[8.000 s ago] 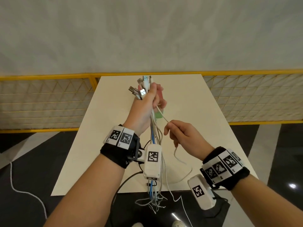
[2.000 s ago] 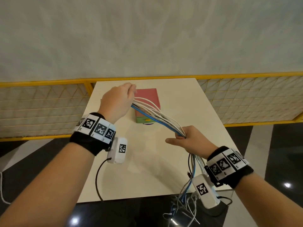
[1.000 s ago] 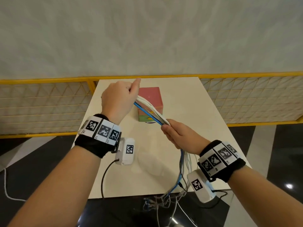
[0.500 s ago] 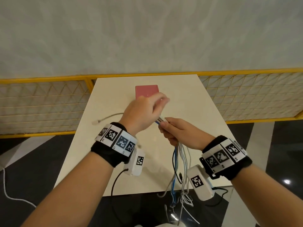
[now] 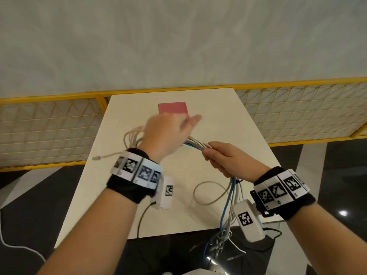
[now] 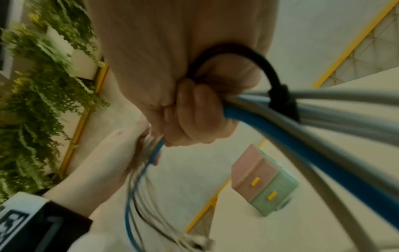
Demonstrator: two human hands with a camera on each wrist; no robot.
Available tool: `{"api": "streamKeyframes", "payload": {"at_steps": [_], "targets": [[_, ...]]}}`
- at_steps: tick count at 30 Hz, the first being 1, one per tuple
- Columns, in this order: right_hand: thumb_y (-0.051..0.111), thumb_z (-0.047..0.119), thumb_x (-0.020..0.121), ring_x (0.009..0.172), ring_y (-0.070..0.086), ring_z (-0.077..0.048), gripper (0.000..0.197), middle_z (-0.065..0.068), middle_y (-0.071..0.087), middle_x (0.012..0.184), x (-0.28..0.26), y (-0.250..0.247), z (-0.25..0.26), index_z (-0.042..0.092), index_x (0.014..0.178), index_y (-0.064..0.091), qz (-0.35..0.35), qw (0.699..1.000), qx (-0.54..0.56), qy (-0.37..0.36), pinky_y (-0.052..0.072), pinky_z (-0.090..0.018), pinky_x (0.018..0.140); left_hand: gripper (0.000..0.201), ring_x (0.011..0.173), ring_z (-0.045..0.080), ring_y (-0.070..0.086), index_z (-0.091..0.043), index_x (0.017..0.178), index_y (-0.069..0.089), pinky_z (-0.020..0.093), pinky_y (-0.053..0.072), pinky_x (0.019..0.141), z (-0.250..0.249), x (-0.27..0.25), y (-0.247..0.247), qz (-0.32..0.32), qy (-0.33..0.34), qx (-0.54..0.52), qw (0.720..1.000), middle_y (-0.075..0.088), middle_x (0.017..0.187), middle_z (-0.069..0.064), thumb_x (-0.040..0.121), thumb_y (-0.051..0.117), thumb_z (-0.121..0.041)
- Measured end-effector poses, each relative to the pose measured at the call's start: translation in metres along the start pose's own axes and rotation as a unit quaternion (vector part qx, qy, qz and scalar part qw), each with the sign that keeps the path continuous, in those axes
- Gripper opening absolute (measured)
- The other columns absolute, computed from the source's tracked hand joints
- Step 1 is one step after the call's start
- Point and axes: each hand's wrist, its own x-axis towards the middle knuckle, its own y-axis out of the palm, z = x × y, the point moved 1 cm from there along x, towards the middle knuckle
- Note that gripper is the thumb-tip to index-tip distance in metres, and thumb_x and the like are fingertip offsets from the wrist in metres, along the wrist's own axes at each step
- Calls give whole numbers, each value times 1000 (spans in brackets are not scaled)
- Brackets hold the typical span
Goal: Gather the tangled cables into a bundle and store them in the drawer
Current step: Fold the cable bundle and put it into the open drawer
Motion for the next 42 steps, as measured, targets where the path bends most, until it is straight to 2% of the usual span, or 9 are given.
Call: {"api": "streamKeyframes", "payload": {"at_steps": [5, 12, 15, 20, 27, 30, 32, 36, 42], "targets": [[39, 20, 99, 40, 37, -4, 28, 5, 47, 59, 5, -6, 23, 19, 73, 50, -21, 996, -83, -37, 35, -19, 42, 50, 67, 12, 63, -34, 82, 60, 31, 47, 64, -36, -9, 24, 75, 26, -139, 987, 65, 62, -8, 97, 20, -61], [47, 25, 98, 43, 45, -15, 29, 3, 40, 53, 3, -8, 3, 4, 79, 54, 30, 996, 76, -18, 47, -25, 50, 28, 38, 7, 41, -23, 105, 60, 26, 26, 42, -10, -6, 19, -94, 11, -139, 986, 41, 41, -6, 101, 42, -43], [45, 21, 99, 42, 43, -15, 30, 1, 36, 54, -1, -8, -6, 9, 71, 46, 54, 994, 91, -11, 53, -34, 57, 25, 36, 8, 38, -21, 106, 60, 24, 20, 42, 3, -3, 17, -104, -20, -128, 986, 36, 40, -7, 101, 43, -40], [56, 19, 94, 39, 37, -13, 19, 5, 43, 51, 4, -8, -6, 2, 87, 55, 40, 996, 80, 5, 41, -27, 45, 21, 40, 7, 45, -22, 105, 60, 19, 19, 42, 6, -6, 23, -108, -53, -135, 984, 38, 41, -11, 102, 44, -34], [76, 12, 77, 58, 64, -28, 36, -5, 60, 88, 9, -13, -12, 17, 101, 50, 48, 999, 18, 11, 57, -37, 59, 19, 41, 10, 39, -21, 107, 59, 25, 24, 44, 9, -4, 16, -121, -59, -140, 981, 42, 47, -7, 102, 44, -32], [72, 4, 78, 75, 69, -34, 44, -3, 57, 102, 11, -14, -10, 23, 110, 49, 50, 999, -7, -5, 59, -38, 62, 20, 44, 12, 41, -20, 108, 59, 26, 25, 47, 12, -5, 18, -125, -71, -154, 978, 45, 49, -7, 102, 44, -32], [68, -1, 80, 82, 72, -22, 52, -3, 58, 103, 11, -13, -11, 29, 115, 44, 55, 998, -33, -9, 60, -36, 65, 21, 45, 14, 42, -21, 108, 59, 26, 26, 47, 14, -5, 18, -129, -81, -162, 975, 48, 51, -6, 102, 43, -33], [65, -4, 81, 78, 72, -19, 79, -4, 52, 114, 5, -7, -14, 43, 128, 21, 31, 995, -71, -61, 60, -33, 67, 20, 46, 17, 45, -21, 108, 58, 28, 26, 47, 22, -4, 14, -148, -99, -161, 971, 52, 53, -2, 101, 43, -33], [48, 8, 86, 96, 68, -29, 55, -18, 65, 111, 4, 1, -5, 33, 133, 35, 11, 984, 155, -82, 53, -45, 77, 22, 56, 23, 59, -20, 108, 58, 37, 45, 47, 18, -1, 8, -176, -104, -175, 963, 64, 64, 3, 102, 42, -34]]}}
